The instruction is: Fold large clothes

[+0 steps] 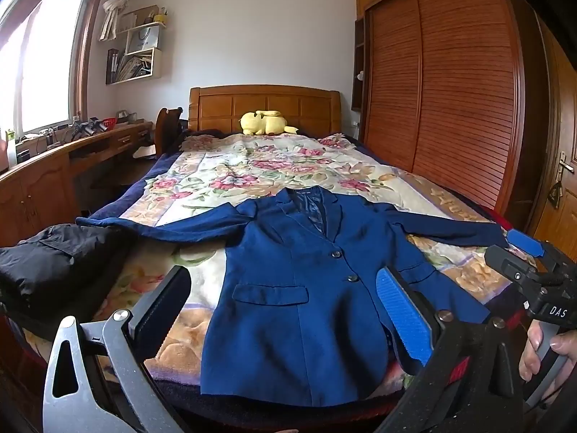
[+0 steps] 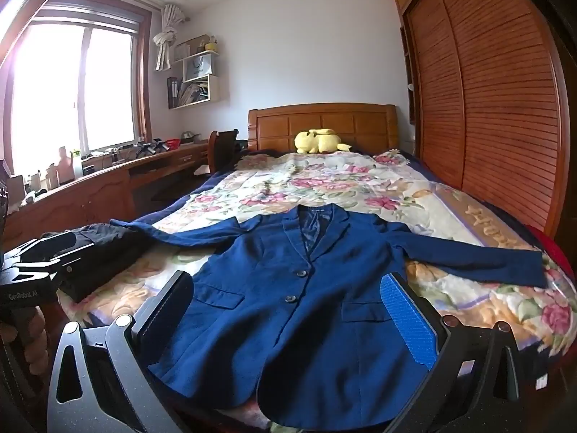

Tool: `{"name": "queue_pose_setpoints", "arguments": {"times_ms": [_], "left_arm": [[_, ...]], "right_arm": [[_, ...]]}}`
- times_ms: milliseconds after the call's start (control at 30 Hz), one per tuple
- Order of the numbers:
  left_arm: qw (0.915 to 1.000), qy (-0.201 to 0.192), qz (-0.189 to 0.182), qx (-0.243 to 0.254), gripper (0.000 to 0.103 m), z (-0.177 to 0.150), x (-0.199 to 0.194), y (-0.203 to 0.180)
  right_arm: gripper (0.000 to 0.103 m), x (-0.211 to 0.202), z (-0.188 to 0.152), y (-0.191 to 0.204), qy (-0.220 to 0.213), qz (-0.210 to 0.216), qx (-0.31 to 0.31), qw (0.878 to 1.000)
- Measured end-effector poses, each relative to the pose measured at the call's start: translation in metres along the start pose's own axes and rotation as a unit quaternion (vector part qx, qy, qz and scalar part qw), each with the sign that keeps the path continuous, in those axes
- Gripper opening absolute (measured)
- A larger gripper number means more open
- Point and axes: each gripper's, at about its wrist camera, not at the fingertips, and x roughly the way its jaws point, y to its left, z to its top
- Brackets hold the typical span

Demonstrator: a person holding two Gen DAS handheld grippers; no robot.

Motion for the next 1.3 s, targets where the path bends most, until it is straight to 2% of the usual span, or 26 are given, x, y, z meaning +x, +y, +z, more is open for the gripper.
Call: {"name": "queue_pose_setpoints", "arguments": {"times_ms": [1300], "left_arm": [[1.0000,0.005,0.007,0.002,0.103,0.006,-0.003,-0.011]], "right_arm": [[0.103,0.001,-0.003,0.000,0.001,0.001,0.000,1.000]]}}
